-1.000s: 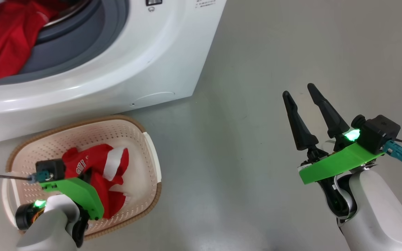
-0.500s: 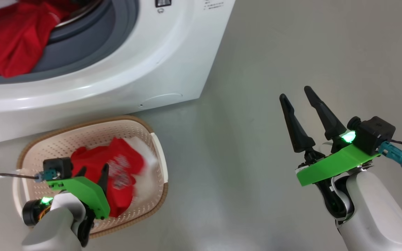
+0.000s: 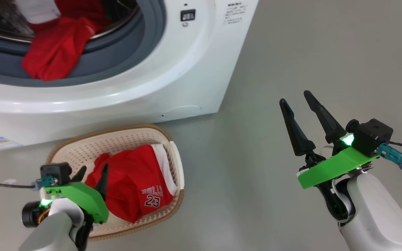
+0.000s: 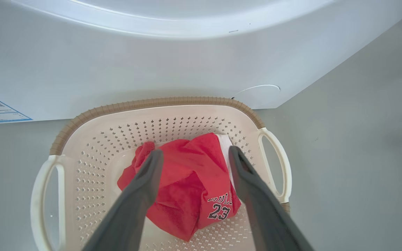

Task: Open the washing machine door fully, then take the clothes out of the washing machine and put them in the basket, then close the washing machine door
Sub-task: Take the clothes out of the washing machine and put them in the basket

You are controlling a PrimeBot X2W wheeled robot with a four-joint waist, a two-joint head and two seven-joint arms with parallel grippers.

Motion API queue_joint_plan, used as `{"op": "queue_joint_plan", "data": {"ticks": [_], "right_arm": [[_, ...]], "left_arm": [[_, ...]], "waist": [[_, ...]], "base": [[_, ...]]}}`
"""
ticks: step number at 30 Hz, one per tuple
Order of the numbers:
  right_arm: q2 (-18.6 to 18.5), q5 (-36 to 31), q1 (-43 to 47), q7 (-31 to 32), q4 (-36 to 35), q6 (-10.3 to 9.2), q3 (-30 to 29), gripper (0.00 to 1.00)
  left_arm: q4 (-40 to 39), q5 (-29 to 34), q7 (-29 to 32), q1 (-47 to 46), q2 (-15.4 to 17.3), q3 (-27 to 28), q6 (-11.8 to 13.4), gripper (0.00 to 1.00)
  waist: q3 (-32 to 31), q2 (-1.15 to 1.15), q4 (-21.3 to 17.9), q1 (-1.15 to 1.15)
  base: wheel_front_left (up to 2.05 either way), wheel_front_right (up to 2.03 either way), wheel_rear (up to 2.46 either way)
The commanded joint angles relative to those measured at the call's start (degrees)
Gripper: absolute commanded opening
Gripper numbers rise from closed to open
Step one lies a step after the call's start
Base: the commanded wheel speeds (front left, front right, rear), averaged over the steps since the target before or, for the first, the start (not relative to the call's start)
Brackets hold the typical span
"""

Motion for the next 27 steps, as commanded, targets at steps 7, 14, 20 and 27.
{"op": "queue_joint_plan", "data": {"ticks": [7,14,20,27], "right_arm": [[-0.9,0.4,2.0,-0.7,-0.8,0.09,0.6,1.00],[-1.2,0.5,3.0,-0.7,-0.9,0.09,0.0,1.00],[-1.3,0.5,3.5,-0.7,-0.9,0.09,-0.5,1.00],[-1.5,0.6,4.2,-0.7,-0.8,0.09,-1.0,1.00]], "left_arm": [[-7.0,3.1,-1.0,2.5,4.3,6.7,0.2,1.00],[-16.6,9.0,-1.0,6.7,5.7,13.9,2.2,1.00],[-25.9,13.3,-1.0,11.1,6.4,19.2,4.0,1.00],[-34.8,16.3,-1.0,15.9,6.4,23.2,6.0,1.00]], "waist": [[-3.9,0.00,3.1,0.00],[-5.7,0.00,4.6,0.00],[-6.8,0.00,5.6,0.00],[-8.4,0.00,6.3,0.00]], "base": [[0.00,0.00,0.00],[0.00,0.00,0.00],[0.00,0.00,0.00],[0.00,0.00,0.00]]}}
